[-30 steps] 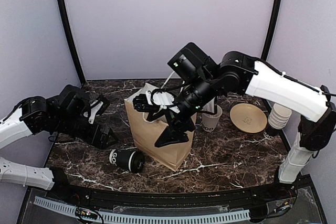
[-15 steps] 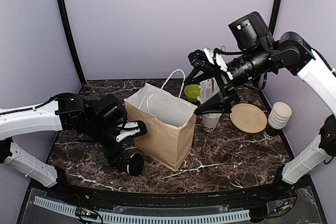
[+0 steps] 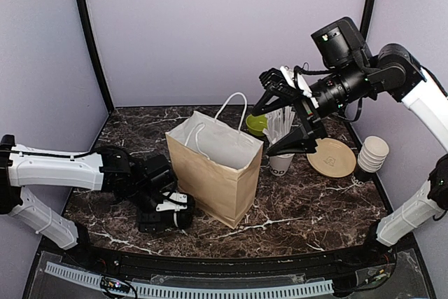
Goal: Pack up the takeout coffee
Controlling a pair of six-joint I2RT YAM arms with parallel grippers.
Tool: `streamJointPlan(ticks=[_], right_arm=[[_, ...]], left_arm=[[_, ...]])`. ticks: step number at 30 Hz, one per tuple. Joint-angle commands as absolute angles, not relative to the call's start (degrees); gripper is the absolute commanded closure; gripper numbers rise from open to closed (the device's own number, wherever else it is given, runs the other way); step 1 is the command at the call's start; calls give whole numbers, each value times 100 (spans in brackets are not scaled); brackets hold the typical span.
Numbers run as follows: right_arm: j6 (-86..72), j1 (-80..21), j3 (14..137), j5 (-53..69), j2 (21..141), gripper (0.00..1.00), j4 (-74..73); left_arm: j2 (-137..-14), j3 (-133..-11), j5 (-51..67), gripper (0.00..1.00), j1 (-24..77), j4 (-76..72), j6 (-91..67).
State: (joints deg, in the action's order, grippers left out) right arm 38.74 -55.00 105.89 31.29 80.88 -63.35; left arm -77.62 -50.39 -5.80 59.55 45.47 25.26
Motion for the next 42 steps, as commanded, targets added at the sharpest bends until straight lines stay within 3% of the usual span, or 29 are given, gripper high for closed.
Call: streamJointPlan(ticks=[1, 11, 21, 32, 42], right_arm=[[3902, -5467, 10591, 3263, 8093, 12, -6284], [3889, -5471, 10573, 3306, 8161, 12, -6275], [3884, -5461, 10510, 3403, 8226, 15, -6303], [3841, -5247, 10355, 3656, 8101, 15, -6395], [3484, -4881, 9945, 4712, 7959, 6, -6201]], left_arm=[[-7968, -4691, -882, 1, 5985, 3572, 3091], [-8056, -4275, -1183, 4, 5985, 2650, 3018], [-7494, -4736, -664, 24, 6055, 3546, 2115], [-6981, -5785, -24, 31, 6992, 4035, 1738], [-6840, -6726, -347, 32, 7638, 2538, 1515]])
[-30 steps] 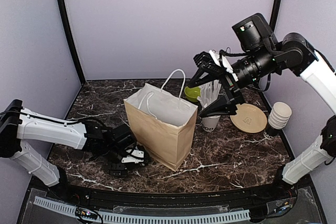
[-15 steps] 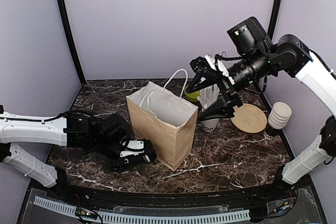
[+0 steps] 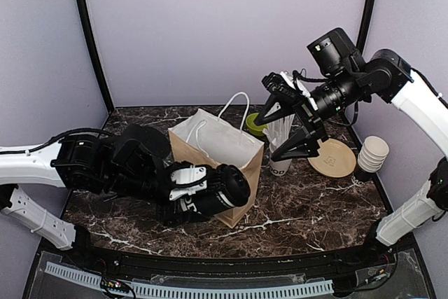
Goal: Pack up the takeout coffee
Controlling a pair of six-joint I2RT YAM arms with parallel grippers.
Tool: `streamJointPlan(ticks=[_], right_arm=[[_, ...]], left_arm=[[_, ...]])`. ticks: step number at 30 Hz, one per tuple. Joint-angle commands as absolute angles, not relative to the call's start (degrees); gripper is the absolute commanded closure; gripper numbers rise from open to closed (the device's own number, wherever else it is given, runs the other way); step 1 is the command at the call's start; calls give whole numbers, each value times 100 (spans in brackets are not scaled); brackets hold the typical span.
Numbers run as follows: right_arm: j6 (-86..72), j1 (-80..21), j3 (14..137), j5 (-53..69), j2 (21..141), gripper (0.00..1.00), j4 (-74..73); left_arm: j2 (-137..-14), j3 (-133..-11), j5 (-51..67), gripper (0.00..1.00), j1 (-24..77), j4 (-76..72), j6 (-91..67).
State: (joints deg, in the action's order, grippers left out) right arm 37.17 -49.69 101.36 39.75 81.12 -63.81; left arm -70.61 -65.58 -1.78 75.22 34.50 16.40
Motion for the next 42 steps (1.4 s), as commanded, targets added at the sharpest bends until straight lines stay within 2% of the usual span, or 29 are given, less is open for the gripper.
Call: streamJointPlan(ticks=[1, 8, 25, 33, 37, 42], right_arm=[[3470, -4878, 9907, 4842, 7975, 6, -6169], [3339, -4915, 9901, 5270, 8066, 1, -6021], [2670, -5381, 10016, 4475, 8325, 2, -5353], [2739, -5502, 9914, 4218, 8315, 22, -5331], [2752, -5500, 9880, 4137, 8297, 29, -5310], [2760, -5532, 9893, 3830, 8321, 31, -5272]], left_arm=[[-6808, -6678, -358, 32, 7647, 2186, 1531], [-6764, -6447, -627, 31, 7655, 1100, 1709], [-7000, -6501, -625, 30, 7653, 934, 1744], [-6951, -6384, -927, 30, 7655, 793, 1623], [-6881, -6301, -1275, 22, 7653, 745, 1523], [-6697, -6360, -1685, 6, 7655, 1308, 1180]])
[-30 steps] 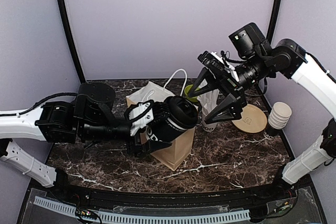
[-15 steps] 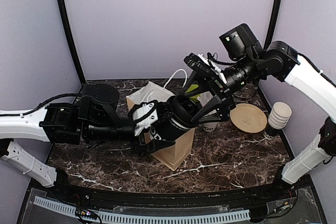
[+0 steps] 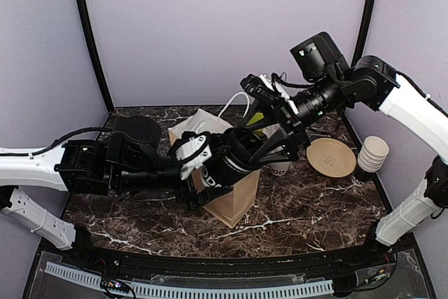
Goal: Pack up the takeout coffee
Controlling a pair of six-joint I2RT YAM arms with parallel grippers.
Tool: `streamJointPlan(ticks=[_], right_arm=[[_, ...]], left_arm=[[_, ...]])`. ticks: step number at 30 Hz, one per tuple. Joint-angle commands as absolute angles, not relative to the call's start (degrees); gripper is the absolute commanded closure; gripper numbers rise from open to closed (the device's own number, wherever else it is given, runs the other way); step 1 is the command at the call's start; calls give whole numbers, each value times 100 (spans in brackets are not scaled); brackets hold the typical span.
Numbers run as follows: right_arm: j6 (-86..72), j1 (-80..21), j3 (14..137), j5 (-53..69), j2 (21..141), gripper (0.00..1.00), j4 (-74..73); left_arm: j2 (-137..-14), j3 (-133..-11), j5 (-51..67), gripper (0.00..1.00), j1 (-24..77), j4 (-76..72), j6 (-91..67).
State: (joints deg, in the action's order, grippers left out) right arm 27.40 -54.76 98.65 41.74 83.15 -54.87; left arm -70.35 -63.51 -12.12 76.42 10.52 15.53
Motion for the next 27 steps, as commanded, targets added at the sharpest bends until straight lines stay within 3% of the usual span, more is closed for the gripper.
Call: streamJointPlan(ticks=[1, 8, 17, 27], right_arm=[[2778, -5564, 9900, 3698, 8342, 31, -5269], [3035, -6374, 10342, 2818, 8799, 31, -5445], [3071, -7579, 10789, 1660, 9898, 32, -5542], [2849, -7795, 11065, 1268, 11237, 35, -5726]], left_arm=[[-6649, -6442, -1712, 3, 7655, 1674, 1100], [-5622, -6696, -1989, 1, 7651, 3340, 257], [-4334, -6826, -4263, 1, 7646, 3762, -690], [-4347, -6751, -4189, 2, 7646, 3901, -768]])
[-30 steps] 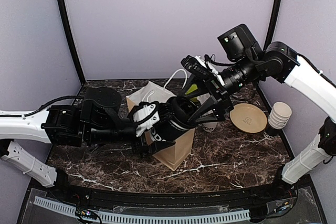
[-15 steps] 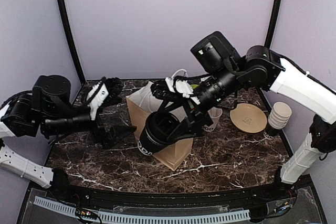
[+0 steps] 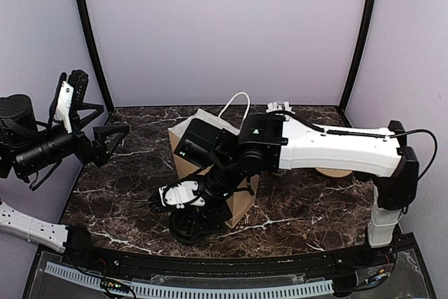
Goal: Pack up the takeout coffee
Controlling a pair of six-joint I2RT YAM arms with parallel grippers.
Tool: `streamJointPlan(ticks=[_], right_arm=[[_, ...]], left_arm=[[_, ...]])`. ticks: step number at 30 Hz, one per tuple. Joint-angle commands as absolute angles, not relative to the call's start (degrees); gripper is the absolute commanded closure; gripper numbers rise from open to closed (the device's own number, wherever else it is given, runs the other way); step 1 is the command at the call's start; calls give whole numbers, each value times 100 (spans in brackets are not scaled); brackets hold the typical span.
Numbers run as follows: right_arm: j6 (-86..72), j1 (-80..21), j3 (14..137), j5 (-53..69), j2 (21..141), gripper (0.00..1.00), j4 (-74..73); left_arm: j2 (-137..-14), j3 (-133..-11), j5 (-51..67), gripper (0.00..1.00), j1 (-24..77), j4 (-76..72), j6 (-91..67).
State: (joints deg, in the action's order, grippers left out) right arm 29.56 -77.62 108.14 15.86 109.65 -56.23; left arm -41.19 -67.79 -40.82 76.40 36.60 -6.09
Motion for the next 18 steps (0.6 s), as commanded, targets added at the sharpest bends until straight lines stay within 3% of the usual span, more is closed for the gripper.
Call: streamJointPlan(ticks=[1, 18], right_arm=[[2852, -7791, 11054, 1266, 11323, 35, -5726], [2871, -7741, 10585, 1295, 11821, 25, -5315]], left_arm=[[-4389, -6746, -4139, 2, 7644, 3919, -790], [-4374, -6398, -3588, 1, 7641, 4117, -953]])
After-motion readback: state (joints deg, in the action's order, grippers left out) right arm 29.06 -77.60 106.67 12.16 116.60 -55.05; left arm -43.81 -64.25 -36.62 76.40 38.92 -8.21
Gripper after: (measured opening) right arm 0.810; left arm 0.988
